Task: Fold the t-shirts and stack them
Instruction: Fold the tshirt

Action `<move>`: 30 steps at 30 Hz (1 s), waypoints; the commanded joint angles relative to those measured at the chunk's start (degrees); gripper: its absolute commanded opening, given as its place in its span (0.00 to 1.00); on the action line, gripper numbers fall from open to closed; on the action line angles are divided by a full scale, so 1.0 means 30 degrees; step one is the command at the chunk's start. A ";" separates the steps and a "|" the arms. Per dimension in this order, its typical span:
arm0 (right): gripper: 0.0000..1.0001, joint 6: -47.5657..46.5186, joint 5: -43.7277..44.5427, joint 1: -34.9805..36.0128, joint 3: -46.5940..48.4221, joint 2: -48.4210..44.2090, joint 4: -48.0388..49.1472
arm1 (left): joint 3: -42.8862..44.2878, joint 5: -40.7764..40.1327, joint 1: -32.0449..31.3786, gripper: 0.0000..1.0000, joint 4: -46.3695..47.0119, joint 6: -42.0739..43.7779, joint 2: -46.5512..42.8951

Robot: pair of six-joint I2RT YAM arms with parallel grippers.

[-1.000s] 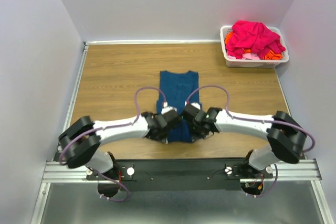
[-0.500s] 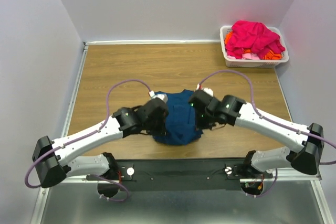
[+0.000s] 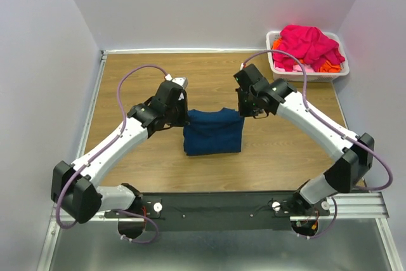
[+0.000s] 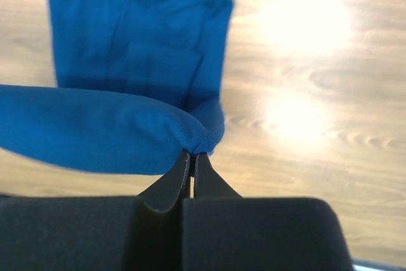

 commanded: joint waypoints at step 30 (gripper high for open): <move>0.51 -0.3980 -0.4823 -0.5652 0.2244 0.8358 0.6778 | 0.0840 0.2305 0.4614 0.58 0.6883 0.2828 0.8000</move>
